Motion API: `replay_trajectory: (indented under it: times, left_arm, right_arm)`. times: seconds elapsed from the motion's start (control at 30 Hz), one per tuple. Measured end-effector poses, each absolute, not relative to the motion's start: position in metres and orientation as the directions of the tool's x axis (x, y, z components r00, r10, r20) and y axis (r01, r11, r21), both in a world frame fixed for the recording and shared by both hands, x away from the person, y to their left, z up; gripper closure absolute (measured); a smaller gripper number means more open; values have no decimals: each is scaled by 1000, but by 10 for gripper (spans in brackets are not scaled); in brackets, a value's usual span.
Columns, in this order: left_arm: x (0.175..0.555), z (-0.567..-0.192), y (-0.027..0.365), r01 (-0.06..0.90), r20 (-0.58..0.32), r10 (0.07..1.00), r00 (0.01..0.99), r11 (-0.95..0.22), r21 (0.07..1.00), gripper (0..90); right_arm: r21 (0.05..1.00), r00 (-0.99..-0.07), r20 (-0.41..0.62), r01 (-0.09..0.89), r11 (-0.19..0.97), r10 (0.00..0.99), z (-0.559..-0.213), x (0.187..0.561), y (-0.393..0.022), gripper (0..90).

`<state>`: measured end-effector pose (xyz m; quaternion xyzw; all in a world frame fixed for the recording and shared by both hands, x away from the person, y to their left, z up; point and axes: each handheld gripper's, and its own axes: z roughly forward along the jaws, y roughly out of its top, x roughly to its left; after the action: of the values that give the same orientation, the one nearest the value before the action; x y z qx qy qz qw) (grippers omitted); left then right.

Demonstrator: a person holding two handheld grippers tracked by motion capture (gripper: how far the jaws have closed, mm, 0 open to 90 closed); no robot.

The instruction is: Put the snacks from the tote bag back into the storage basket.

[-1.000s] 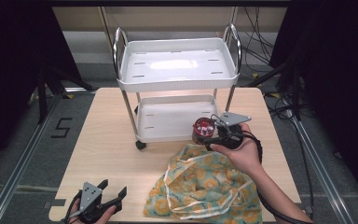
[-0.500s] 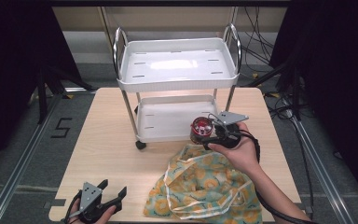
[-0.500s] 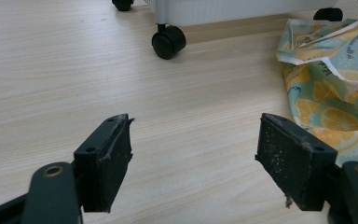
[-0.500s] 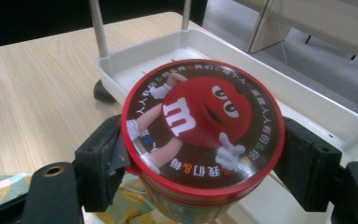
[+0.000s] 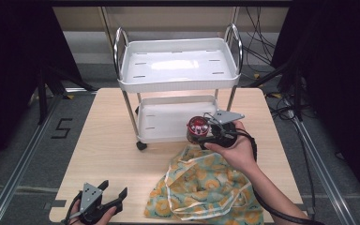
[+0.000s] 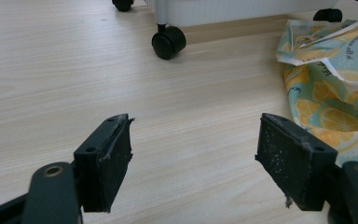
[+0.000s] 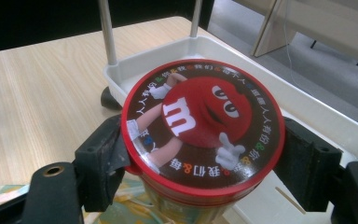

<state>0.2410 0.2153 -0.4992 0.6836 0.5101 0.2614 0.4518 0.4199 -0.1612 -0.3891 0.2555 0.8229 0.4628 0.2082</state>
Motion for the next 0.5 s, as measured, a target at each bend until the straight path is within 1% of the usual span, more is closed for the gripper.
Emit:
replay_trajectory:
  times: [0.2, 0.27, 0.3, 0.37, 0.5]
  left_arm:
    - [241, -500, 215, 461, -107, 934, 342, -67, 885, 257]
    - [241, -499, 215, 460, -107, 934, 341, -67, 886, 257]
    - [241, -499, 215, 460, -106, 934, 342, -67, 885, 258]
    - [241, -499, 215, 460, -107, 934, 342, -67, 886, 257]
    - [241, -499, 215, 460, -108, 934, 341, -66, 886, 257]
  right_arm:
    - [866, -784, -108, 227, 445, 611, -389, 421, -160, 260]
    - [868, -783, -89, 242, 434, 616, -391, 420, -157, 260]
    - [869, -785, -107, 224, 442, 610, -391, 422, -157, 260]
    - [869, -784, -94, 237, 435, 614, -391, 421, -155, 260]
    - [865, -792, -102, 228, 446, 602, -391, 423, -154, 261]
